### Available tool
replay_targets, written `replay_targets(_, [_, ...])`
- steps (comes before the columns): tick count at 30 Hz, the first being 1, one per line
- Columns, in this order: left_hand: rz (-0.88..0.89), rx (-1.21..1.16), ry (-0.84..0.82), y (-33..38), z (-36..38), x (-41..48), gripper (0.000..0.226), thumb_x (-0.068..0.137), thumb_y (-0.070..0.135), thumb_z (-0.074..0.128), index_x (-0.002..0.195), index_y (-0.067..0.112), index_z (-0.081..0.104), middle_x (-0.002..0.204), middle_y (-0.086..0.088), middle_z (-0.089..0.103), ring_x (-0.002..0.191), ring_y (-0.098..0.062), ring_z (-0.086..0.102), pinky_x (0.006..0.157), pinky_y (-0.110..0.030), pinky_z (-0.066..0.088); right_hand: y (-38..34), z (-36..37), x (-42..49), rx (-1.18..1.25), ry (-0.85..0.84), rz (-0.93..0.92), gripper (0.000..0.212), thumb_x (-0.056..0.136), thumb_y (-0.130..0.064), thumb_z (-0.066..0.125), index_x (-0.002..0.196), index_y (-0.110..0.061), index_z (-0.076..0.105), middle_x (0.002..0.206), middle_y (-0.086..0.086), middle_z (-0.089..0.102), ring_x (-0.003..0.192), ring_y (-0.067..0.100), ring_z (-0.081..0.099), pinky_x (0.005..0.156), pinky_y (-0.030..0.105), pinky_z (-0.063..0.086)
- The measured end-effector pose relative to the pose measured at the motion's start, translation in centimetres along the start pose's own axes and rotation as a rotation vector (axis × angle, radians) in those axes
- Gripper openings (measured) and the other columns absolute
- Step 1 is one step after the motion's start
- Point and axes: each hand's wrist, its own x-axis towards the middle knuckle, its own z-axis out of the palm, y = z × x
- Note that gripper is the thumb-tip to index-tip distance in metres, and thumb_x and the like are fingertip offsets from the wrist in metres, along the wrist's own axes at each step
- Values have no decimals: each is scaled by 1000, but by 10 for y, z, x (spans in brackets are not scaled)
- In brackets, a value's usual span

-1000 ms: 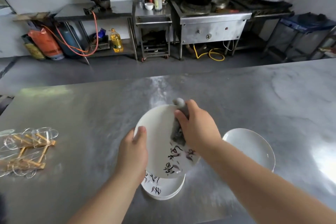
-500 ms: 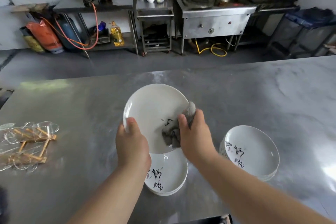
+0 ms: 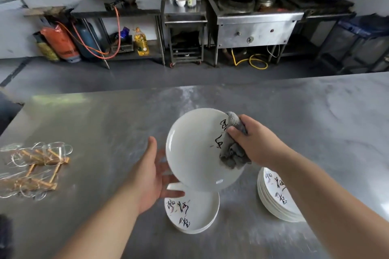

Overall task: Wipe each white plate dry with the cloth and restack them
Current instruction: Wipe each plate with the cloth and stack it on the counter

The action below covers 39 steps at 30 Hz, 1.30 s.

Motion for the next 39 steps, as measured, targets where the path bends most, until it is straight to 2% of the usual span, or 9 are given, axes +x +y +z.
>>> replay_targets(5, [-333,-179,-217,2,5,-3,120,81,99,18,138,4,65,131,-40,63,101,-58,71,69,-56,64,-17,-2,-21,-139,139,-473,13,101,-32,63,104,-30,51,81,-11,61,70,13,54,60,34,46])
replay_targets(7, [-309,-363,-224,-4,15,-3,103,93,84,35,131,-6,69,134,-41,61,104,-59,70,77,-61,64,-18,5,-38,-181,220,-735,20,98,-20,67,113,-27,56,87,-11,60,74,17,56,59,33,49])
replay_targets(10, [-145,-569,-139,-1,24,1,54,90,26,64,129,-12,61,120,-33,68,96,-44,72,84,-49,65,-9,11,-52,-239,261,-975,19,106,-26,59,124,-20,57,98,4,64,78,29,58,65,36,52])
replay_targets(14, [18,-489,-90,11,29,5,33,100,15,53,124,-3,67,104,-21,76,87,-32,76,80,-49,63,10,11,-65,-127,117,-780,55,109,-50,40,132,-9,67,133,3,66,118,23,65,96,37,55])
replay_targets(17, [116,-448,-135,12,40,3,40,107,21,46,133,-3,65,123,-22,75,106,-33,77,90,-52,60,9,19,-67,74,114,-428,43,107,-34,49,147,-18,56,151,-23,45,142,-9,38,119,30,36])
replay_targets(20, [198,-414,-282,-4,57,1,50,103,26,51,144,-2,59,138,-25,67,125,-36,68,93,-49,61,-12,40,-70,73,133,-265,56,108,-38,38,161,-20,34,167,-17,20,156,-3,5,129,29,7])
replay_targets(23, [251,-322,-372,-17,73,-3,48,105,28,53,147,8,60,149,-20,60,136,-33,61,98,-44,60,-29,55,-72,-167,73,-343,73,105,-58,17,167,-19,9,172,-1,-7,158,16,-20,128,34,-12])
replay_targets(32, [345,-345,-371,-14,60,-14,42,107,24,50,144,5,62,148,-26,59,137,-41,59,102,-50,56,-19,21,-63,-314,-10,-344,76,101,-64,6,163,-24,-10,171,2,-24,156,24,-28,129,50,-4])
replay_targets(39, [300,-324,-462,-33,82,-25,47,109,31,55,155,22,53,157,-13,54,146,-29,51,112,-43,50,-53,21,-56,-299,22,-524,84,100,-67,-2,167,-17,6,174,5,-14,159,29,-20,129,50,-8])
